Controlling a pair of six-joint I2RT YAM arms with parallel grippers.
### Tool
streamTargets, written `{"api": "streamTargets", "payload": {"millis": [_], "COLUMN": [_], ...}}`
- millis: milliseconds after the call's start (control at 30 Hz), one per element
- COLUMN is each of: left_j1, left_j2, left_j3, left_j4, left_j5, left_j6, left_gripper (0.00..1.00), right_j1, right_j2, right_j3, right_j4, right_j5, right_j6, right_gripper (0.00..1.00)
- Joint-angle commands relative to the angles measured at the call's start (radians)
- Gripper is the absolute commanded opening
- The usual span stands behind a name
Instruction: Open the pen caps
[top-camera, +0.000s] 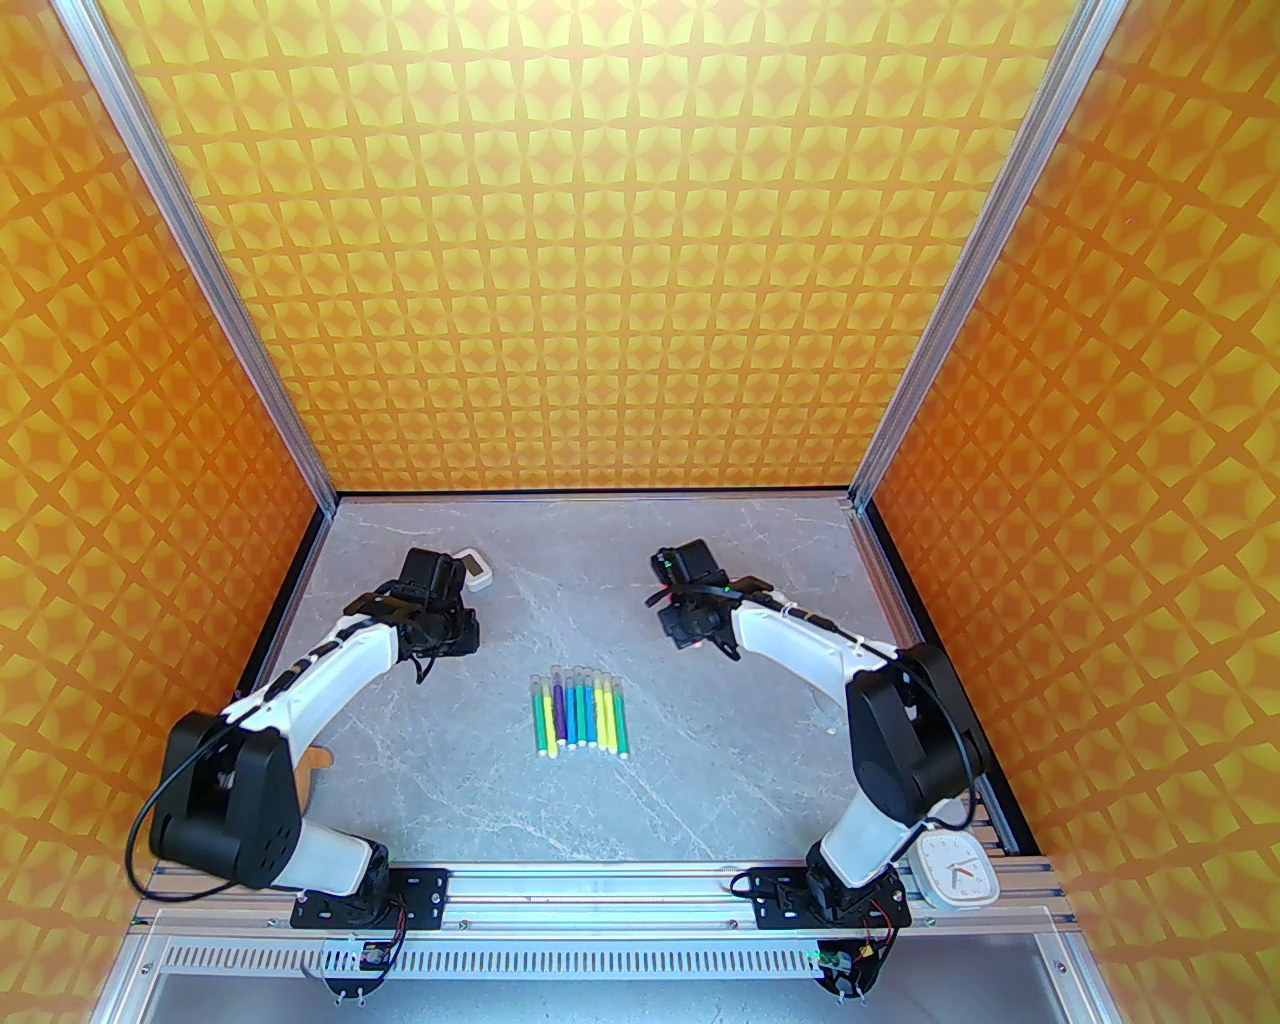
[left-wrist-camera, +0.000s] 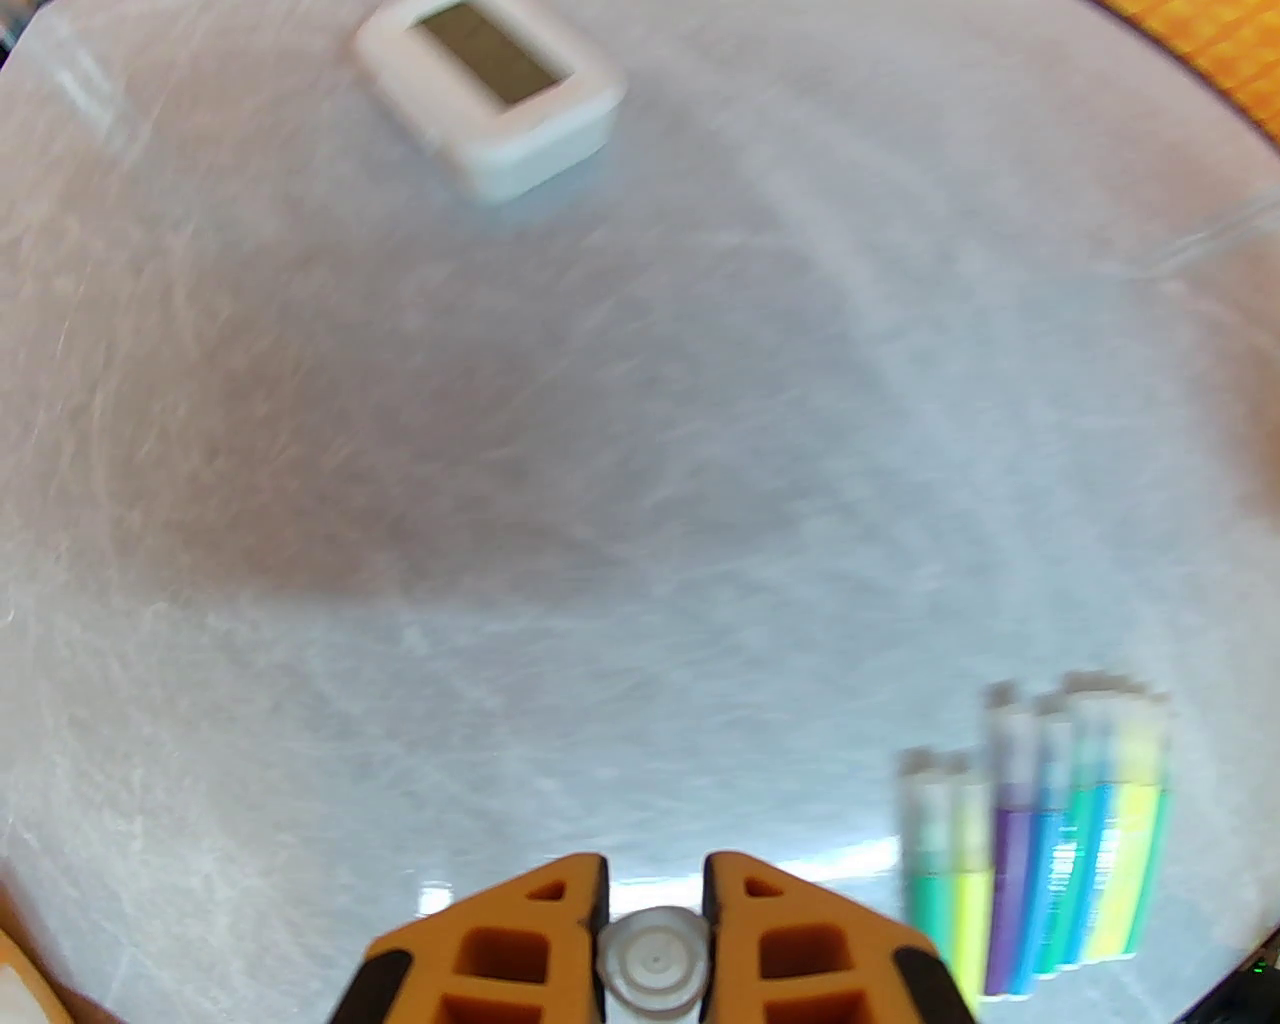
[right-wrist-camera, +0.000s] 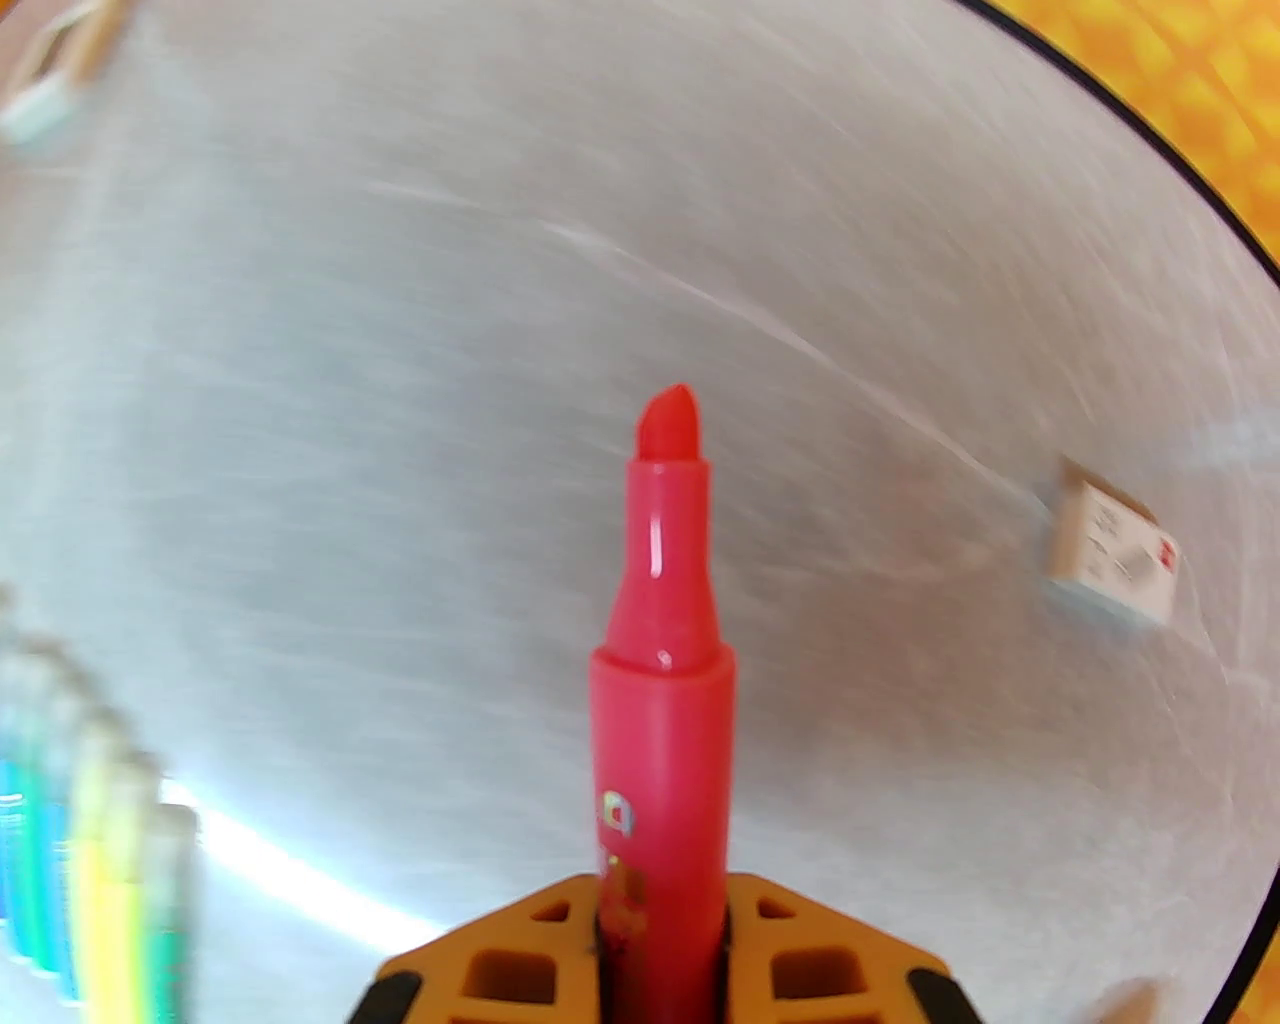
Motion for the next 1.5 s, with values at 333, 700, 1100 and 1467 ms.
{"api": "streamTargets", "payload": {"millis": [333,700,1100,1467], "left_j1": [0.113,0.157,0.159,0.160], "left_j2": [0.203,0.349,0.451,0.482], "left_j3": [0.099,0.194,0.298,0.311], "left_j4": [-0.021,-0.022,-0.059,-0.064], "left_j5": [-0.061,-0.061,-0.061,-0.061], "left_j6": [0.077,0.121,0.145,0.162], "left_gripper": [0.00,0.00,0.02,0.18], "right_j1": [-0.141,-0.165,-0.171,-0.173], "right_j2": [0.121,0.184,0.213,0.230], "right_j3": [0.084,0.085,0.088,0.087], "right_j4": [-0.016,-0.028,-0.070,-0.083], "right_j5": [-0.008,-0.042,-0.063,-0.066], "right_j6": [-0.074,-0.113,-0.109,-0.103], "right_gripper": [0.00,0.04,0.13,0.18]}}
